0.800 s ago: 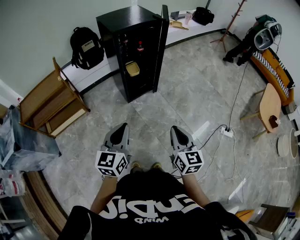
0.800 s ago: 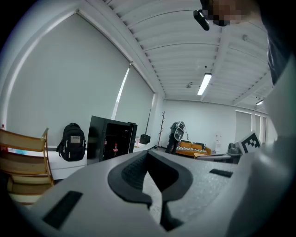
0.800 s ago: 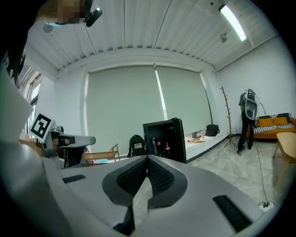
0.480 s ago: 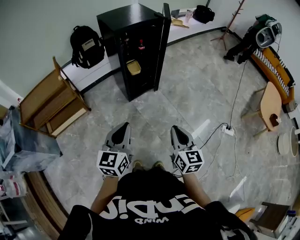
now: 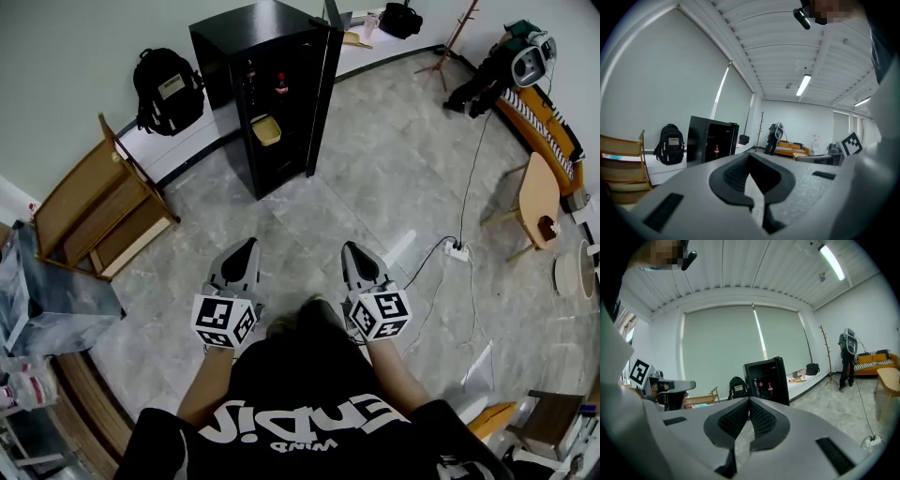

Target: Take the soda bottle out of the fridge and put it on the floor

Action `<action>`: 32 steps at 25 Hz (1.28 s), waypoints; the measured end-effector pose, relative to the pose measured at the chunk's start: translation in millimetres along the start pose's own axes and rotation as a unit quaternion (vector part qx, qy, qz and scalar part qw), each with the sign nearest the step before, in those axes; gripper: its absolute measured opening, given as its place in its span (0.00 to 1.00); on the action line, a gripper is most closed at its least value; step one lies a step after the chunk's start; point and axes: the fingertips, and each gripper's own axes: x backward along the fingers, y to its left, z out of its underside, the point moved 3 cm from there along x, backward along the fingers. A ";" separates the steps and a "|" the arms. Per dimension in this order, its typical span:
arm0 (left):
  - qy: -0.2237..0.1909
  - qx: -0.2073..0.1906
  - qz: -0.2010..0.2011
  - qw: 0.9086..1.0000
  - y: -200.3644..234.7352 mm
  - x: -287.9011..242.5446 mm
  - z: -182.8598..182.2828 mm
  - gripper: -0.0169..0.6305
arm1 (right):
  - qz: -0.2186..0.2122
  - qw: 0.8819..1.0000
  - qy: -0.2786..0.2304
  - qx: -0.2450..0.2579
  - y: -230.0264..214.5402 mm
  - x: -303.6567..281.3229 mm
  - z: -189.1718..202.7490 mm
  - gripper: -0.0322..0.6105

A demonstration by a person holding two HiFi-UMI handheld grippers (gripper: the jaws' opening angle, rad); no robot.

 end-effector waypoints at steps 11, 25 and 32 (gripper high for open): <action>0.003 -0.007 0.017 1.000 20.3 -44.9 4.5 0.04 | 0.031 0.999 -0.003 -0.006 -29.5 -33.8 9.8 0.09; 0.006 -0.005 0.021 1.000 59.6 -191.3 -30.0 0.04 | 0.045 0.999 -0.018 -0.015 -124.4 -142.4 -40.8 0.09; -0.001 0.004 -0.003 1.000 78.9 -271.6 -56.1 0.04 | 0.016 1.000 -0.012 0.019 -166.4 -209.7 -81.4 0.09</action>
